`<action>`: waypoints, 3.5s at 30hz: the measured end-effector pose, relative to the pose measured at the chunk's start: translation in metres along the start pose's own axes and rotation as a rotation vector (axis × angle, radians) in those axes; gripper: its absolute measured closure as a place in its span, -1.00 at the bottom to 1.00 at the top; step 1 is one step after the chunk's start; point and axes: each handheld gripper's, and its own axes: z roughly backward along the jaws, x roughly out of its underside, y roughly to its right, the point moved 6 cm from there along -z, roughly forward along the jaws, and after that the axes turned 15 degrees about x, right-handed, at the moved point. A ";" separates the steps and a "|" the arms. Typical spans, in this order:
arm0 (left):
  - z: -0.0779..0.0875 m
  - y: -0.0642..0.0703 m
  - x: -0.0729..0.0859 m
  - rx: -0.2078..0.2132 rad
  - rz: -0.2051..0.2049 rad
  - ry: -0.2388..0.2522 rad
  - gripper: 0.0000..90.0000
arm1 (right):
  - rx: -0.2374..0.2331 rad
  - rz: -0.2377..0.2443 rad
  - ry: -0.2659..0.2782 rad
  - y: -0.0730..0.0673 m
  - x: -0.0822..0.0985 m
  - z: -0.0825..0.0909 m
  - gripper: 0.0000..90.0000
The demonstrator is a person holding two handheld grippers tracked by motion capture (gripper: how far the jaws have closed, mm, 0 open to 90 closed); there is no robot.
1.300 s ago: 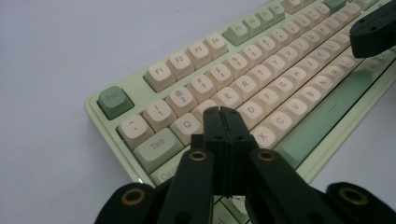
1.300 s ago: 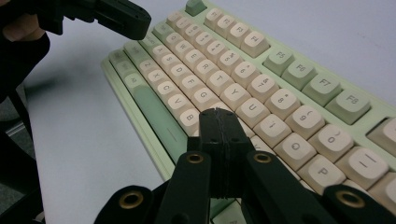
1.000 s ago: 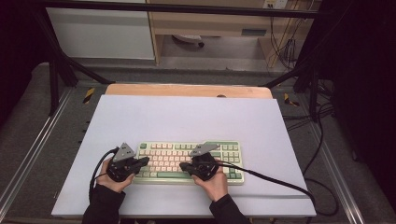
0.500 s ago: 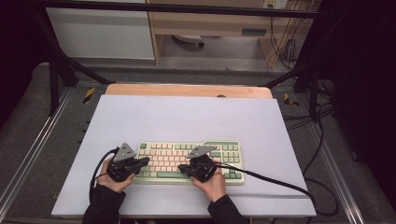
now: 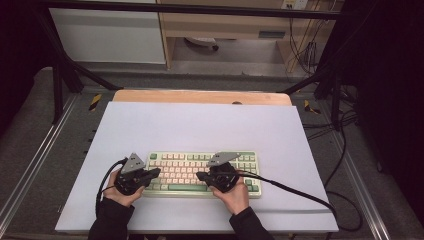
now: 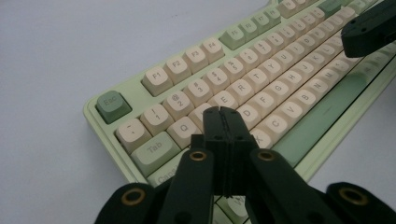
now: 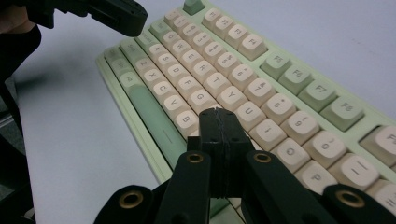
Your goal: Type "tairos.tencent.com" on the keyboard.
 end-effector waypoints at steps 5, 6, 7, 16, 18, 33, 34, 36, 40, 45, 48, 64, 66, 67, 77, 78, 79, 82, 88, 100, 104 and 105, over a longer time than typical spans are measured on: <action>-0.001 0.002 -0.001 0.003 -0.002 0.000 1.00 | 0.009 -0.020 0.004 0.009 0.004 0.008 1.00; -0.001 0.002 -0.001 0.006 -0.001 0.001 1.00 | 0.011 -0.021 0.003 0.010 0.006 0.009 1.00; -0.001 0.003 -0.001 0.007 -0.003 0.002 1.00 | 0.016 -0.024 0.004 0.012 0.007 0.010 1.00; -0.005 0.009 -0.005 0.011 -0.013 -0.002 1.00 | 0.037 -0.051 -0.003 0.029 0.021 0.022 1.00; -0.007 0.010 -0.006 0.013 -0.018 -0.005 1.00 | 0.039 -0.057 -0.001 0.030 0.024 0.023 1.00; -0.027 0.019 -0.019 0.024 -0.038 -0.024 1.00 | 0.048 -0.059 0.009 0.038 0.031 0.033 1.00; -0.029 0.020 -0.020 0.026 -0.038 -0.025 1.00 | 0.049 -0.059 0.010 0.038 0.031 0.033 1.00; -0.033 0.021 -0.023 0.029 -0.041 -0.028 1.00 | 0.049 -0.061 0.008 0.038 0.032 0.034 1.00; -0.041 0.022 -0.028 0.034 -0.042 -0.029 1.00 | 0.050 -0.059 0.012 0.039 0.032 0.035 1.00; -0.052 0.023 -0.032 0.038 -0.041 -0.040 1.00 | 0.051 -0.060 0.012 0.040 0.033 0.035 1.00; -0.058 0.024 -0.032 0.037 -0.041 -0.045 1.00 | 0.051 -0.060 0.012 0.040 0.033 0.035 1.00; -0.074 0.017 -0.029 0.016 -0.036 -0.063 1.00 | 0.049 -0.062 0.011 0.040 0.033 0.034 1.00; -0.074 0.017 -0.030 0.016 -0.037 -0.062 1.00 | 0.049 -0.062 0.012 0.040 0.033 0.034 1.00; -0.074 0.018 -0.030 0.016 -0.038 -0.062 1.00 | 0.049 -0.063 0.013 0.040 0.033 0.034 1.00; -0.075 0.018 -0.029 0.023 -0.039 -0.065 1.00 | 0.047 -0.060 0.011 0.039 0.034 0.034 1.00; -0.074 0.018 -0.029 0.023 -0.041 -0.061 1.00 | 0.048 -0.058 0.012 0.039 0.034 0.034 1.00; -0.072 0.019 -0.030 0.026 -0.044 -0.057 1.00 | 0.047 -0.058 0.012 0.039 0.034 0.034 1.00; -0.065 0.022 -0.033 0.030 -0.049 -0.044 1.00 | 0.047 -0.057 0.015 0.039 0.033 0.035 1.00; -0.056 0.024 -0.034 0.034 -0.055 -0.038 1.00 | 0.048 -0.059 0.016 0.039 0.033 0.035 1.00; -0.032 0.023 -0.021 0.025 -0.052 -0.026 1.00 | 0.052 -0.062 0.027 0.041 0.031 0.038 1.00; -0.028 0.019 -0.016 0.020 -0.041 -0.027 1.00 | 0.051 -0.062 0.028 0.040 0.031 0.038 1.00; -0.027 0.019 -0.015 0.019 -0.041 -0.027 1.00 | 0.051 -0.065 0.028 0.040 0.031 0.037 1.00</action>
